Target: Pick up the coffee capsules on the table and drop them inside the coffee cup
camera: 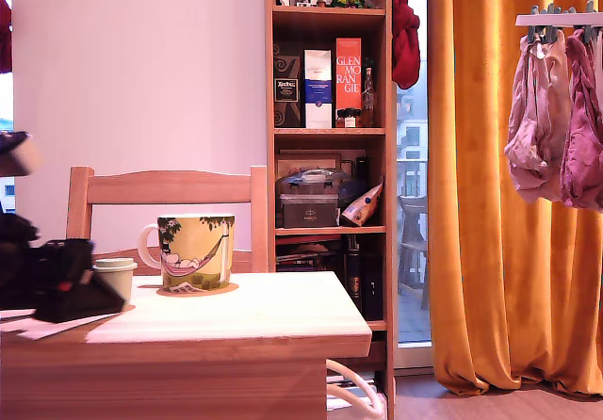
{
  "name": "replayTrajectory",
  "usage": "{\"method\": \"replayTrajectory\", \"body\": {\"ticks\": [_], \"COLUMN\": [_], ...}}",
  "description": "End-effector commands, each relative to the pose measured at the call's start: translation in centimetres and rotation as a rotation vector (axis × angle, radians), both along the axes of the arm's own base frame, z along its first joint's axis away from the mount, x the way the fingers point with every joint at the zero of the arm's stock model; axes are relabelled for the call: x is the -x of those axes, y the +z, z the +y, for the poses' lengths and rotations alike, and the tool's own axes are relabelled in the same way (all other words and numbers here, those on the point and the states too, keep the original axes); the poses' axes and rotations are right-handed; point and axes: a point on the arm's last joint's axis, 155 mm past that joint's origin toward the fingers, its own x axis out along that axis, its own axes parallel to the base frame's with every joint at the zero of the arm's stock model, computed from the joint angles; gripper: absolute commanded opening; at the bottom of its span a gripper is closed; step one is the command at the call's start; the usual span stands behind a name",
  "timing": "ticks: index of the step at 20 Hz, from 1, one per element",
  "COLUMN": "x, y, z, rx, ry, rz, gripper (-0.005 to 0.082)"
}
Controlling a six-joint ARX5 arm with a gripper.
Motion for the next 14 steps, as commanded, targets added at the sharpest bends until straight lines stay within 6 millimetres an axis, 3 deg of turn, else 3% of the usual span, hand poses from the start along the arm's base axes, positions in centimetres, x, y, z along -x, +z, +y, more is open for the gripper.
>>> {"method": "replayTrajectory", "body": {"ticks": [1, 9, 14], "x": [-0.16, -1.07, -0.72], "y": [-0.49, 0.25, -0.39], "z": [0.01, -0.33, -0.30], "rx": [-0.005, -0.012, -0.018], "ry": [-0.003, -0.015, -0.018], "rz": [0.009, -0.016, 0.013], "gripper": [0.0510, 0.0510, 0.0490]}}
